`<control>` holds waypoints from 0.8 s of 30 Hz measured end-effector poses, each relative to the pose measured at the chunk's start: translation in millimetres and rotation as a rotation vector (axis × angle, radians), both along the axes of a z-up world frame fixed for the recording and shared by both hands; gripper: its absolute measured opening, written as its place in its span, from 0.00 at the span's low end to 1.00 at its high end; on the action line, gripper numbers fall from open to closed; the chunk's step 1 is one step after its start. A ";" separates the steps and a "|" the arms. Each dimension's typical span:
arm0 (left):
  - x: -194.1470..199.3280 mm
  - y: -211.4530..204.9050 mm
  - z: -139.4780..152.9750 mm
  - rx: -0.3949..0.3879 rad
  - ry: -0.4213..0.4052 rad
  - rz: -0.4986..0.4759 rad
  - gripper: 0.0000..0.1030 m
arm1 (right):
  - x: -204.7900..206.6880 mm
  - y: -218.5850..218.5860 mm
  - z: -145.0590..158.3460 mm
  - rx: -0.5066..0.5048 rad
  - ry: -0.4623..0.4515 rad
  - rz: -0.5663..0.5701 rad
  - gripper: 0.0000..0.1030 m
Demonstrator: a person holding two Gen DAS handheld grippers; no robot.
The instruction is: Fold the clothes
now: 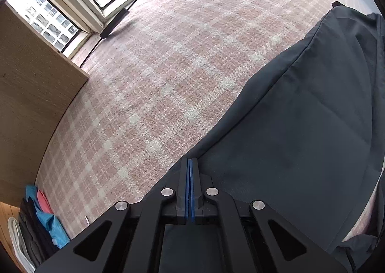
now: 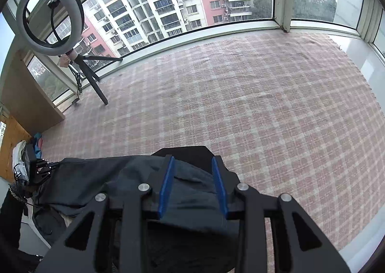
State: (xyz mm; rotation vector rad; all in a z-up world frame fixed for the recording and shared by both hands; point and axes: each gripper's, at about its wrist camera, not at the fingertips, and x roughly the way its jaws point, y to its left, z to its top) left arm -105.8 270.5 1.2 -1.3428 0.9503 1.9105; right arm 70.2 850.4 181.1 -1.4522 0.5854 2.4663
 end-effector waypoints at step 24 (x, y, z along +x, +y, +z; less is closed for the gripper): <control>-11.6 -34.0 22.9 0.053 -0.028 0.028 0.19 | -3.4 -20.5 -77.0 0.147 -0.149 0.036 0.05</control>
